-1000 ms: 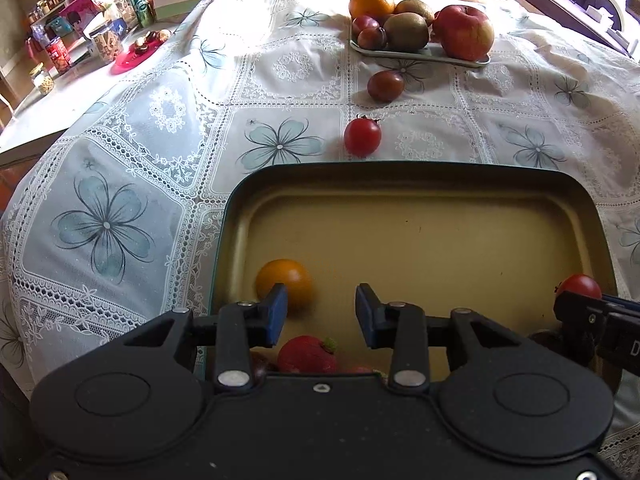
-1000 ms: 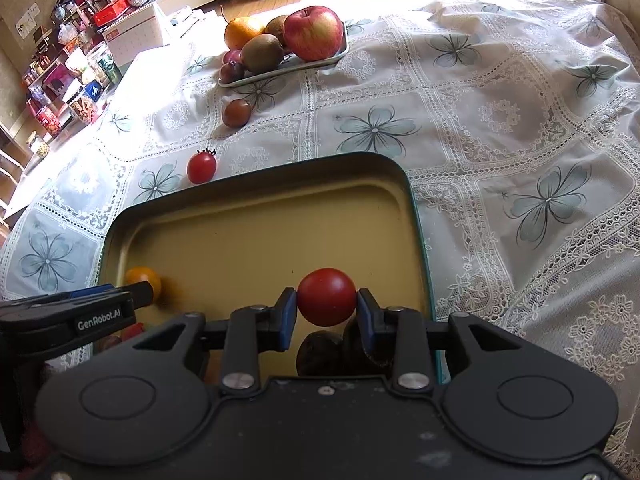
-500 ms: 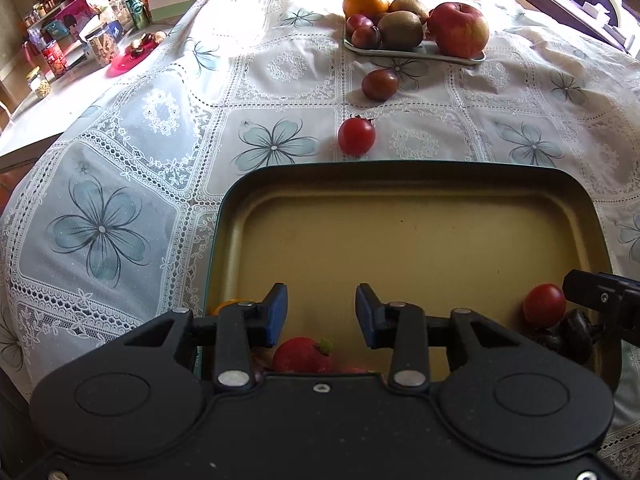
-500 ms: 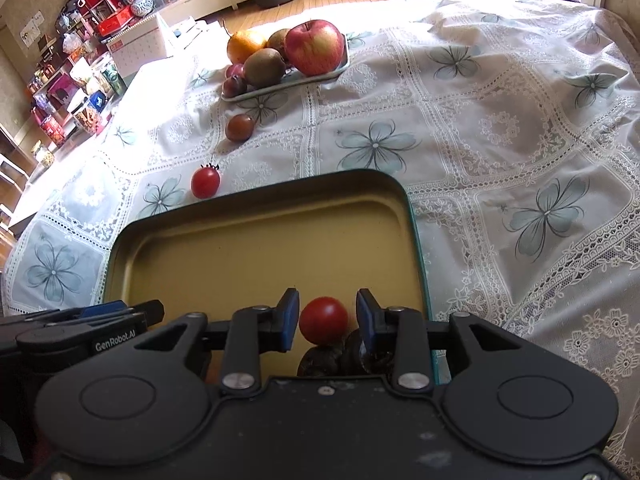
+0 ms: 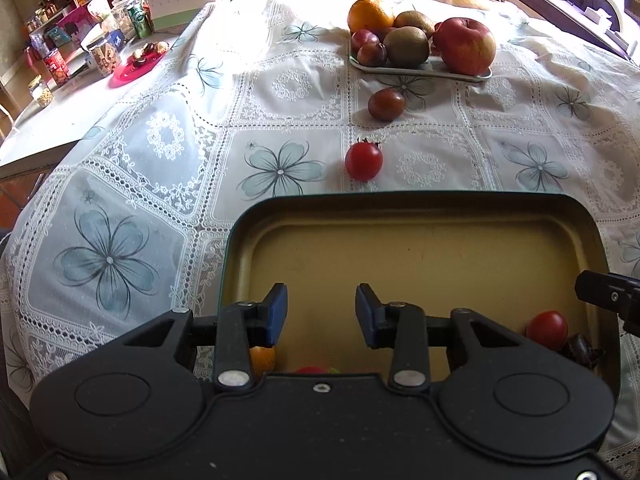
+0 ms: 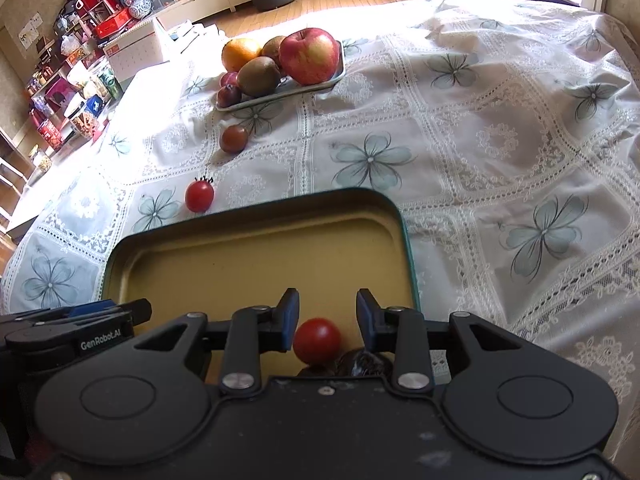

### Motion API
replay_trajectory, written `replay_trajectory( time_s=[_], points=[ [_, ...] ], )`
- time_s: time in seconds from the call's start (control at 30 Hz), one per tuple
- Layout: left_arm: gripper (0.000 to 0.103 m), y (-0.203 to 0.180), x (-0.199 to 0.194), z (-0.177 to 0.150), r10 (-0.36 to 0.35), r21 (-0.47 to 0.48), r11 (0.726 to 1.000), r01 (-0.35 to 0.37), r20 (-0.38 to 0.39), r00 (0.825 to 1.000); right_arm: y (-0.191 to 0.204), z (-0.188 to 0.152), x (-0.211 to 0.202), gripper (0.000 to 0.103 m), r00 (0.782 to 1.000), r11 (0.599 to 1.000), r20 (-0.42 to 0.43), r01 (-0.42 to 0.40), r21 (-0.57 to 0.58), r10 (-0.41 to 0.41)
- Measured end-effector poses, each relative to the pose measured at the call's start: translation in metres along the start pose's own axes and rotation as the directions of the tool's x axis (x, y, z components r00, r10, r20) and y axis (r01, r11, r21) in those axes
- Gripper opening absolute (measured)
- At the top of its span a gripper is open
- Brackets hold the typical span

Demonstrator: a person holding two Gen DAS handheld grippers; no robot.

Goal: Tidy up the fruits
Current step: 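Move both open tools back toward the remaining tomato and plum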

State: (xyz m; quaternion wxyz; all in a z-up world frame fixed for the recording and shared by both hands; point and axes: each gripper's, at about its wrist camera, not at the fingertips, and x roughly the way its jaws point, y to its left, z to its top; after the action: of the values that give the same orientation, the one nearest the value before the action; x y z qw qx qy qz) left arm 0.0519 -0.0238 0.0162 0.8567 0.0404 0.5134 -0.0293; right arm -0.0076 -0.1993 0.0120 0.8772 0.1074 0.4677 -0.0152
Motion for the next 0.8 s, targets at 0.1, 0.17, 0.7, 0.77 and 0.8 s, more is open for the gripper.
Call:
replay_trajectory(
  time_s=[0.1, 0.17, 0.7, 0.77, 0.8],
  points=[
    [0.047, 0.001, 0.001, 0.005, 0.01, -0.004, 1.0, -0.01, 0.007, 1.0, 0.0, 0.004, -0.001, 0.035, 1.0, 1.0, 0.011, 0.002, 0.0, -0.002],
    [0.047, 0.002, 0.002, 0.008, 0.015, -0.007, 1.0, -0.015, 0.007, 1.0, 0.0, 0.006, -0.002, 0.035, 1.0, 1.0, 0.013, 0.0, 0.001, 0.0],
    [0.047, -0.004, 0.039, 0.079, -0.06, 0.003, 0.998, 0.06, -0.052, 0.997, 0.002, 0.035, 0.013, 0.035, 1.0, 1.0, -0.016, -0.002, -0.002, 0.002],
    [0.047, -0.004, 0.046, 0.089, -0.075, 0.005, 0.997, 0.075, -0.05, 0.996, 0.004, 0.044, 0.017, 0.035, 1.0, 1.0, -0.017, -0.002, -0.008, 0.002],
    [0.047, -0.005, 0.05, 0.094, -0.083, 0.007, 0.996, 0.084, -0.054, 0.995, 0.004, 0.05, 0.02, 0.035, 1.0, 1.0, -0.019, 0.0, -0.006, 0.0]
  ],
)
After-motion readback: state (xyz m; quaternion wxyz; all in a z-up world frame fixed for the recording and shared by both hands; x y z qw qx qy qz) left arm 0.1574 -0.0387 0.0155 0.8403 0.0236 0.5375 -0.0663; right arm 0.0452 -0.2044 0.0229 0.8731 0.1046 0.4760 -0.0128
